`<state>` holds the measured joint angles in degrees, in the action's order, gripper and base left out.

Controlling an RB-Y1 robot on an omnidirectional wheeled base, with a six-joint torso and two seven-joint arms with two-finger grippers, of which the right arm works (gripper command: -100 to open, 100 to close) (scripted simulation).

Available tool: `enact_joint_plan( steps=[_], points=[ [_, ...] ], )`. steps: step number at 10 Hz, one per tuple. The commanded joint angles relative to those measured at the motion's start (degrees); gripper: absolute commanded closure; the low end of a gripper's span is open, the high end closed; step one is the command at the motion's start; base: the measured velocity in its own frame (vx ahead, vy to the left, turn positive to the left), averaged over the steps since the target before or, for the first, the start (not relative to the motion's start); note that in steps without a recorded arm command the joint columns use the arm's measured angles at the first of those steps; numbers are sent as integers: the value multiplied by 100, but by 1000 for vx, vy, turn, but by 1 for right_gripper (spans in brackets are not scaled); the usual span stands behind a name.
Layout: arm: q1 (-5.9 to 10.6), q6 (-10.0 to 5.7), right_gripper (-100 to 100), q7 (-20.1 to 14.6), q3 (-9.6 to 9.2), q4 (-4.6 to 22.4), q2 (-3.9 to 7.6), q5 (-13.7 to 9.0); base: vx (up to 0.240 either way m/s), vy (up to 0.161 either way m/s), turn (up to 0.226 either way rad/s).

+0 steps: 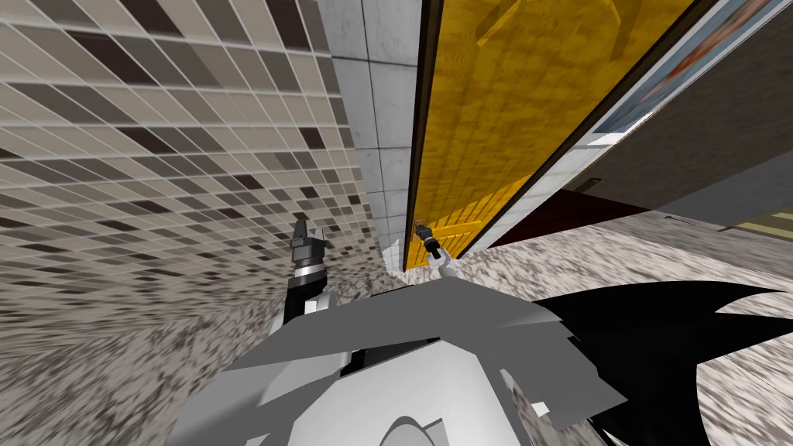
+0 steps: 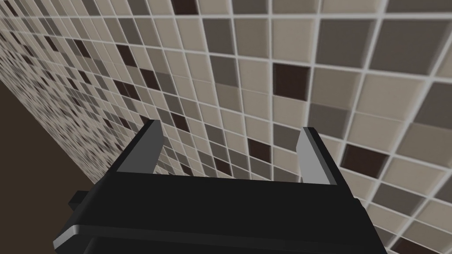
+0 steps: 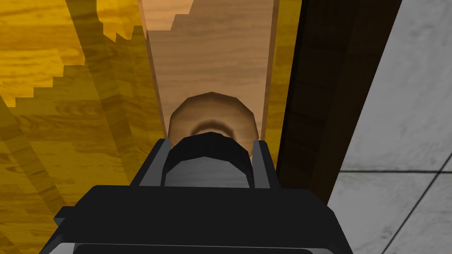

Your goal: Pull the door open

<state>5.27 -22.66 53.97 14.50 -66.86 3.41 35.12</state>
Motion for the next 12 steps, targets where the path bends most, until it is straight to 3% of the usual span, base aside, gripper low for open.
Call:
enact_joint_plan(
  steps=[1, 3, 11, 12],
  points=[
    [-3, -5, 100, 1, -12, 1, -11, 2, 0, 0, 0],
    [-3, -5, 100, 1, -12, 1, -11, 2, 0, 0, 0],
    [30, -42, 100, -1245, -195, 52, 149, -1013, -47, -7, 71],
    [30, -42, 100, -1266, -195, 52, 149, -1013, -40, -8, 36]
  ],
)
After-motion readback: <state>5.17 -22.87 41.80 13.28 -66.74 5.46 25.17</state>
